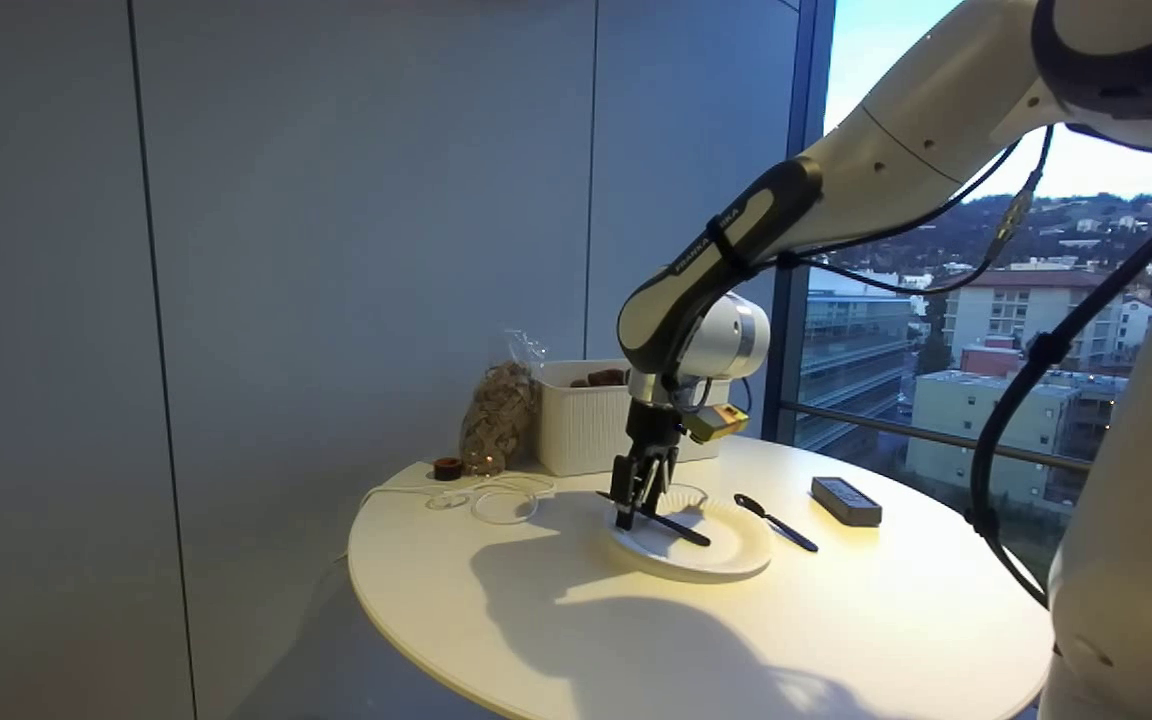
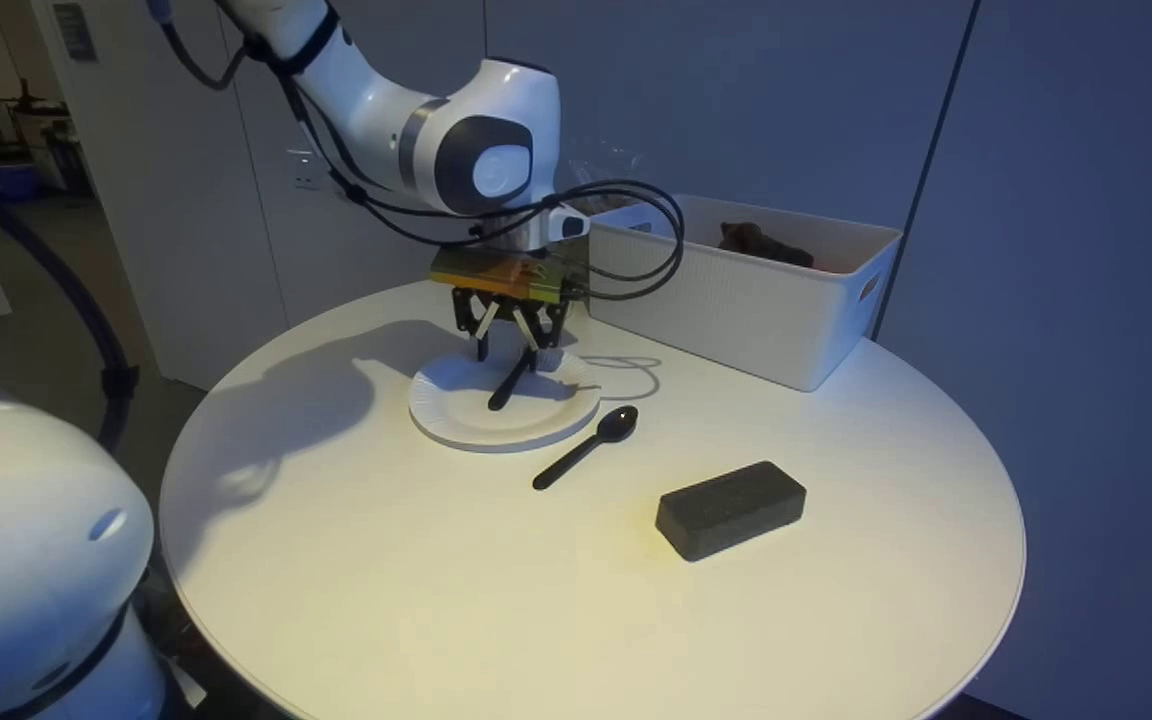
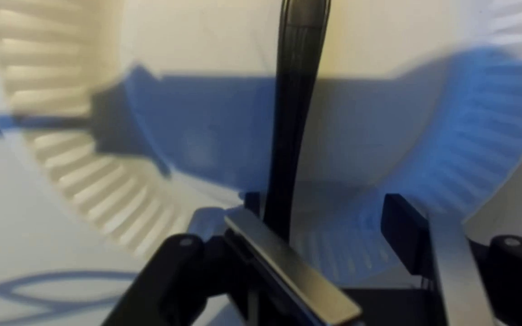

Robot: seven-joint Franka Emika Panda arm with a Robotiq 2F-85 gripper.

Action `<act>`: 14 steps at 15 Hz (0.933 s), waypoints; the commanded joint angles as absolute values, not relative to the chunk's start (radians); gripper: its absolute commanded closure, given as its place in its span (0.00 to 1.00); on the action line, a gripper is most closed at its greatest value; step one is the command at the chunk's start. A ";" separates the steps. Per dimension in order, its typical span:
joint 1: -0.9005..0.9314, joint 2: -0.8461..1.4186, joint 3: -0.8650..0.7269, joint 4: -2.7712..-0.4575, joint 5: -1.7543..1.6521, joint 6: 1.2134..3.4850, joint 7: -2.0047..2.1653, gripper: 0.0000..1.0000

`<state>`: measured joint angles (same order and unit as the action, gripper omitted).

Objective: Put the spoon on the right side of the table then put the knife on the left.

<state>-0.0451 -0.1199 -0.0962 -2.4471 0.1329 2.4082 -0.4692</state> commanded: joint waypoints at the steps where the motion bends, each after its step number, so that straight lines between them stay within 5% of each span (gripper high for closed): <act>1: -0.032 -0.101 -0.112 -2.407 0.207 2.369 -0.554 0.58; 6: -0.037 -0.104 -0.107 -2.402 0.197 2.351 -0.564 0.95; 14: -0.030 -0.277 -0.072 -2.479 0.089 2.298 -0.405 0.92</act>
<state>-0.0441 -0.1471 -0.0892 -2.4287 0.1214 2.3452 -0.4714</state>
